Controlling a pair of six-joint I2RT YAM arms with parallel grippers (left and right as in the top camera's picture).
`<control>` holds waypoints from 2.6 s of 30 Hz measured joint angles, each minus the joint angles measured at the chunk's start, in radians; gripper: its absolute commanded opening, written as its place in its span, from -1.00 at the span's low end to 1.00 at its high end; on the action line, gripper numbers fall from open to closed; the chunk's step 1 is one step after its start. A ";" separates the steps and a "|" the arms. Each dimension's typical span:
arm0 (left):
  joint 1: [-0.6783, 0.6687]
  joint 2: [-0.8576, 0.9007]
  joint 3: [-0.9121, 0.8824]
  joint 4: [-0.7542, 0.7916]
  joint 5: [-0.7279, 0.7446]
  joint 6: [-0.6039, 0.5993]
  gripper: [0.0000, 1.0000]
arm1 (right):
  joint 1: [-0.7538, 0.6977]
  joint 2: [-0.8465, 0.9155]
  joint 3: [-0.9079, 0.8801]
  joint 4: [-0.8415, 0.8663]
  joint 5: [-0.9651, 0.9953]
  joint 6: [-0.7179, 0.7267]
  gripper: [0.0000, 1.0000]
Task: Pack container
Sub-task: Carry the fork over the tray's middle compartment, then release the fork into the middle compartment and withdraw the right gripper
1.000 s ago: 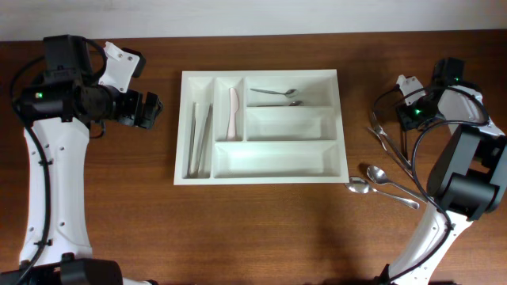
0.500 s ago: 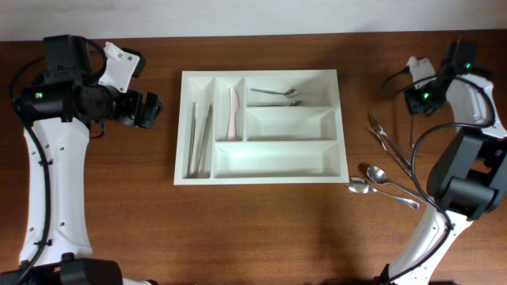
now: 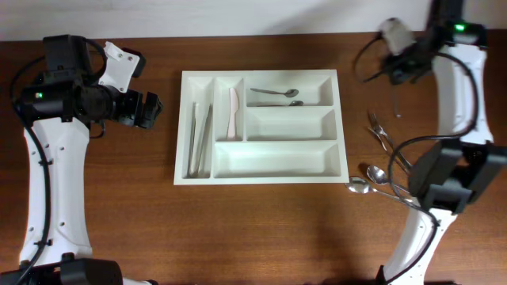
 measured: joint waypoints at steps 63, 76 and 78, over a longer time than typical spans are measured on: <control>0.000 0.000 0.000 0.000 0.000 0.000 0.98 | 0.429 0.105 -0.093 -0.212 -0.072 -0.994 0.97; 0.000 0.000 0.000 0.000 0.000 0.000 0.98 | 0.398 0.011 -0.005 -0.009 0.090 -0.510 0.97; 0.000 0.000 0.000 0.000 0.000 0.000 0.98 | 0.373 -0.026 0.005 0.040 0.124 -0.399 0.97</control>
